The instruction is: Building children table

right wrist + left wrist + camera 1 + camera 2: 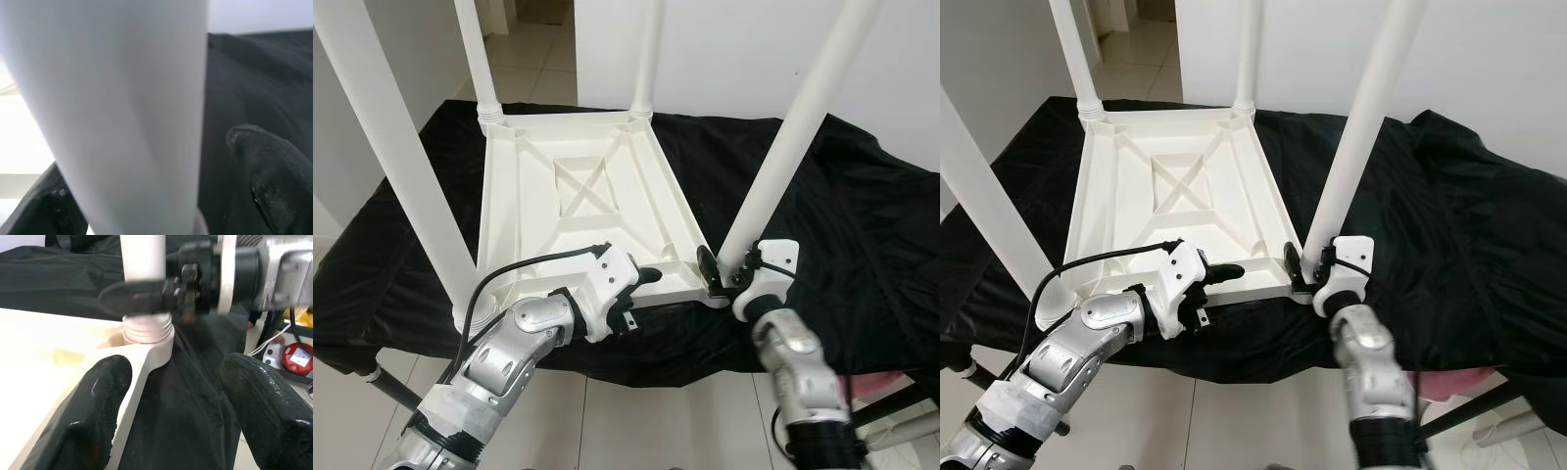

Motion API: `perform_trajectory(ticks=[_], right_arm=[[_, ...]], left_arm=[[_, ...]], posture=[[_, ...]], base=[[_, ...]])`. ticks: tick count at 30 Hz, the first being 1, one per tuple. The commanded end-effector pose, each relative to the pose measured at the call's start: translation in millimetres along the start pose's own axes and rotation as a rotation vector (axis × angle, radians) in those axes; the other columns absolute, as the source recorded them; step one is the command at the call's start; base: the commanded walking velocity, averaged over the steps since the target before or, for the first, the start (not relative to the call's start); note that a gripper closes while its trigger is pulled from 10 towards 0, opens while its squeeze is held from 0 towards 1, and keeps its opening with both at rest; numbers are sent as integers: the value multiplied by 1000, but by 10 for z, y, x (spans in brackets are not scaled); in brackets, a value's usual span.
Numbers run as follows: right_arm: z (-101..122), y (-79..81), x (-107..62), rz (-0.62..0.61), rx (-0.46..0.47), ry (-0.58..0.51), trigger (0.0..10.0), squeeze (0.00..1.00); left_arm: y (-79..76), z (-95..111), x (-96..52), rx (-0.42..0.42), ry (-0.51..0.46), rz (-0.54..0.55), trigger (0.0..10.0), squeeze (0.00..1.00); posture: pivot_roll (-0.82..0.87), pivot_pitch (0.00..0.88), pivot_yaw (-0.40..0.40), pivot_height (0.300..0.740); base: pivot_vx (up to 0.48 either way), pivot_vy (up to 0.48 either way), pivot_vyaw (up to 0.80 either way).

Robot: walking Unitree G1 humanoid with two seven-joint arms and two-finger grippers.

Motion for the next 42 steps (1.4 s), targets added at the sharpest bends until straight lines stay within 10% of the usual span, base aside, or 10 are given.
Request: perform_trajectory(ticks=[1,10,11,12,13,26,28,29,42], right_arm=[[-19,50,20,76,9,7,10000,0],[-125,197,109,336,-60,80,10000,0],[-147,186,144,351,-81,95,2471,0],[-147,186,144,351,-81,95,2471,0],[-160,169,167,357,-87,104,0,0],[-226,119,141,368,-62,120,0,0],[-231,115,130,353,-48,115,1569,0],[-230,113,126,339,-30,106,10000,0],[-383,30,110,-223,4,96,10000,0]], left_arm=[[-103,35,10,10,-7,-99,10000,0],[-135,19,20,19,3,-121,10000,0],[-143,12,17,23,8,-125,10000,0],[-143,12,17,23,8,-125,10000,0],[-143,6,14,25,11,-127,10000,0],[-129,-7,-9,30,20,-121,10000,0],[-124,-6,-11,30,21,-120,10000,0],[-112,-3,-12,32,21,-118,10000,0],[-10,15,2,39,16,-80,10000,0]], posture=[[-57,0,-21,740],[-43,0,-16,740],[-39,0,-18,740],[-39,0,-18,740],[-35,0,-20,740],[-30,0,-18,740],[-29,0,-18,740],[-30,0,-20,740],[-35,0,-15,740]], base=[[0,0,0],[0,0,0],[0,0,0],[0,0,0],[0,0,0],[0,0,0],[0,0,0],[0,0,0],[0,0,0]])
Point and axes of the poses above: a point about 5 cm out from each wrist's last joint towards the gripper, its own x axis pointing out of the wrist towards the gripper, its own z axis along the axis of the wrist's last joint, y = z × x, the point moved 4 cm from there along x, pointing out of the wrist towards the gripper, and after that the axes turned 4 degrees about x, right-handed, at the moved point
